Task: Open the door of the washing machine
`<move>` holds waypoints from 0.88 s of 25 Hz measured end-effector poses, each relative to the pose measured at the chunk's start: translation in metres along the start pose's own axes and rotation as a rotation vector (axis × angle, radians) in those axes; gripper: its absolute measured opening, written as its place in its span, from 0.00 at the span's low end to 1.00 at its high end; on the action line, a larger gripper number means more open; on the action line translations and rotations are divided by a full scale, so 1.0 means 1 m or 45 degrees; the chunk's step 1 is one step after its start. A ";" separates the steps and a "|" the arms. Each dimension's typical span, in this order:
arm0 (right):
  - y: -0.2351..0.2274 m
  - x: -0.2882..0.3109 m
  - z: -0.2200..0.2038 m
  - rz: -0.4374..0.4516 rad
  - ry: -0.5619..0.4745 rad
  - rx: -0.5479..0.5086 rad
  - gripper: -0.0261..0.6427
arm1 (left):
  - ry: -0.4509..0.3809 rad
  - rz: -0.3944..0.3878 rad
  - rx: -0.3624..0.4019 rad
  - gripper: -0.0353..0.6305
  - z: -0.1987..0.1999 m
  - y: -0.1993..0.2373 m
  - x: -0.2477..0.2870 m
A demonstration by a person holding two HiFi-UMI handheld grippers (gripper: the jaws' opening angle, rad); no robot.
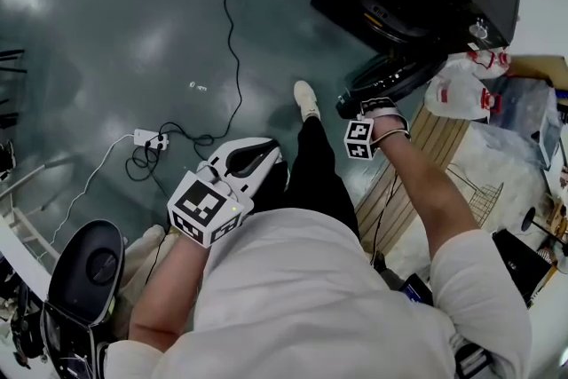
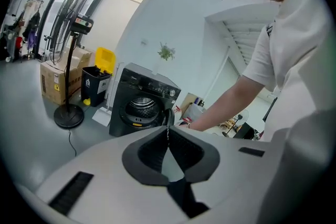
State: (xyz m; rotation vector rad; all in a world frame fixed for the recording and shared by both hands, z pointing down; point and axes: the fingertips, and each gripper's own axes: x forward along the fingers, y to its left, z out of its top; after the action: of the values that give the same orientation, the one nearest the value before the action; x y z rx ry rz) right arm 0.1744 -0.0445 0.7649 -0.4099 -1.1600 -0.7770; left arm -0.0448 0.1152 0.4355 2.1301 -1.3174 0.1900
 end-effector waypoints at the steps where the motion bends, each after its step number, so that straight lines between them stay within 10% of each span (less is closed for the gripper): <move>1: 0.006 0.000 -0.002 0.002 0.004 -0.006 0.17 | 0.005 -0.006 0.007 0.09 0.000 -0.001 0.000; 22: 0.108 0.007 -0.047 0.054 0.066 -0.053 0.20 | 0.102 -0.162 0.119 0.09 0.015 -0.034 0.033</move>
State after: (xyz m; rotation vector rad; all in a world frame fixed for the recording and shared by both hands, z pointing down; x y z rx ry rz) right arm 0.2855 -0.0049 0.7647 -0.4448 -1.0849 -0.7714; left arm -0.0024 0.0923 0.4225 2.2521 -1.1433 0.2857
